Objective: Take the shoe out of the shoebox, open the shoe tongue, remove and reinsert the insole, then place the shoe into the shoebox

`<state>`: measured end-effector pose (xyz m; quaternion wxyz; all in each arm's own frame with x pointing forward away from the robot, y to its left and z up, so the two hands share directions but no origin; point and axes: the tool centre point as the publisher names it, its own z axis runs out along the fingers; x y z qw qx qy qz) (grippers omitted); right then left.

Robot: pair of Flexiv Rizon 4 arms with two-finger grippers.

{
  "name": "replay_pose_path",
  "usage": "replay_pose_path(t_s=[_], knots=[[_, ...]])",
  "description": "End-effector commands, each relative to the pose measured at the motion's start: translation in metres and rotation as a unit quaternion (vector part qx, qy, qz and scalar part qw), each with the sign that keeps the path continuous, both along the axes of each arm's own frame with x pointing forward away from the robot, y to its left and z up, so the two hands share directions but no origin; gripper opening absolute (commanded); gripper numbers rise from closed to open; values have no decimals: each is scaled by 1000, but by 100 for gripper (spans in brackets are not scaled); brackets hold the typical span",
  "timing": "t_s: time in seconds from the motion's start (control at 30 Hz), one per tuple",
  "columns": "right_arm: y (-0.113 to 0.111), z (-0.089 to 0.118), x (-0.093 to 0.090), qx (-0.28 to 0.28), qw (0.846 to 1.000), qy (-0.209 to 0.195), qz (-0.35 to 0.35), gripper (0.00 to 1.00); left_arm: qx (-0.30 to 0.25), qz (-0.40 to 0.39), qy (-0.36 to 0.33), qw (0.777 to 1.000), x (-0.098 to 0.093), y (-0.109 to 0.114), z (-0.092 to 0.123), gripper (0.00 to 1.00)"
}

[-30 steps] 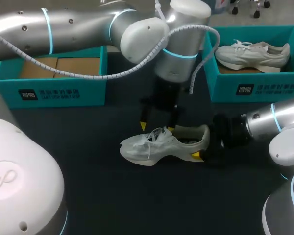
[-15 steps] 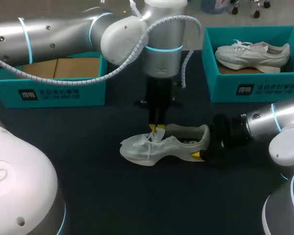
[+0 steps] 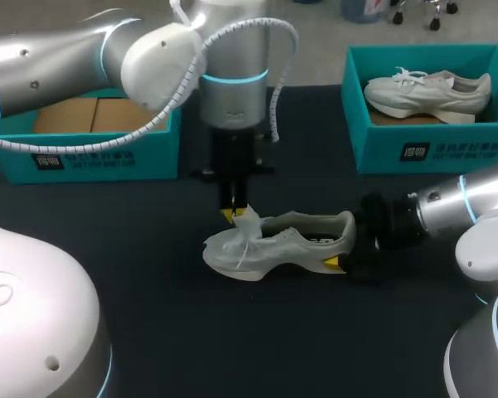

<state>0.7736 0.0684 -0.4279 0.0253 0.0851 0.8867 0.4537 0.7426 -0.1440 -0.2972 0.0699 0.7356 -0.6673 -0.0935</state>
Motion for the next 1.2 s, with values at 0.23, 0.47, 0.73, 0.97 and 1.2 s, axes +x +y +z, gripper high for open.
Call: replay_pose_path(t_s=[0.23,0.47,0.73,0.97,1.2], knots=[[2,-7,0,-1,1000,1,0,0,-26,37,19,999,-3,22,-32,0],[2,-7,0,-1,1000,1,0,0,16,39,48,998,-4,25,-62,16],[2,-7,0,-1,1000,1,0,0,20,48,61,997,-4,28,-71,100],[2,-7,0,-1,1000,1,0,0,2,54,48,997,-2,28,-57,100],[2,-7,0,-1,1000,1,0,0,-55,8,-4,998,11,12,-17,100]])
